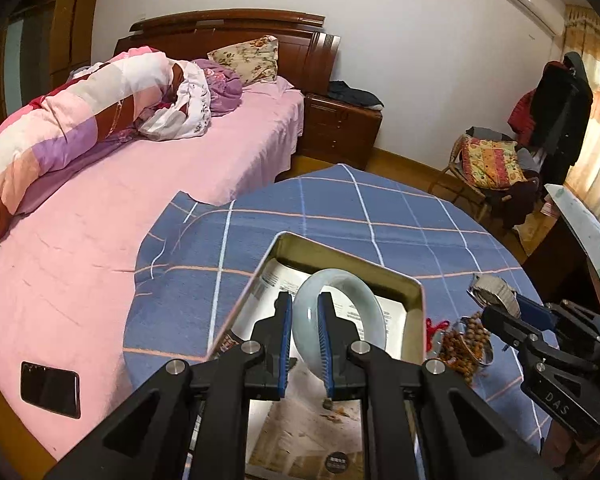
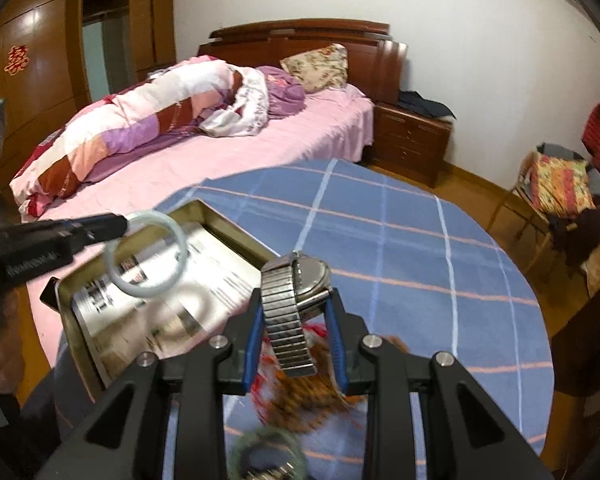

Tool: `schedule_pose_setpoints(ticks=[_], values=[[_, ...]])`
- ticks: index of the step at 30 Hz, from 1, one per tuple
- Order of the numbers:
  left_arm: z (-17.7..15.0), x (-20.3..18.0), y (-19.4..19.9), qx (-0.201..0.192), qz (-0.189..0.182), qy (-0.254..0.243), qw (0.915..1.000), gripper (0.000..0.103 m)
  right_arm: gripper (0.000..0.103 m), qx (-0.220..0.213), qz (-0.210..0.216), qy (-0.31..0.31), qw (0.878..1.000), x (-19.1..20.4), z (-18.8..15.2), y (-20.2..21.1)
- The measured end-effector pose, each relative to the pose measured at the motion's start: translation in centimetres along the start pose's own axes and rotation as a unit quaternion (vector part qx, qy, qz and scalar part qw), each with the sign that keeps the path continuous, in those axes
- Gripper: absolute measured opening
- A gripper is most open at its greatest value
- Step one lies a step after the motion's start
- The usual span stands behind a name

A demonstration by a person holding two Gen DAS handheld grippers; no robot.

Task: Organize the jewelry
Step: 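Lower the bangle into the tin with the left gripper while the right places the watch there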

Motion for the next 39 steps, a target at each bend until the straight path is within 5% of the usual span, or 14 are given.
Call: schedule_pose_setpoints(ticks=[17,39], values=[[-0.3,1.6,-2.7,0.024,0.024,-0.008,0.9994,0.012,0.031,0.013,0.032,0.02,0.999,5.2,1.2,-4.6],[-0.7,1.8,-3.6,0.036,0.029,-0.007,0.9989,0.012,0.032,0.044,0.02,0.028,0.998,5.5,0.7,-6.0]])
Point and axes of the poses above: each gripper's, at about its wrist camera, not at the fingertips, and y roughly against the way its jaws point, x to its left, z to its top, the point moved 3 cm from there along -y, roughly the way its jaws point, and after that the axes turned 6 degrees about -z, right-handed, at the moved point
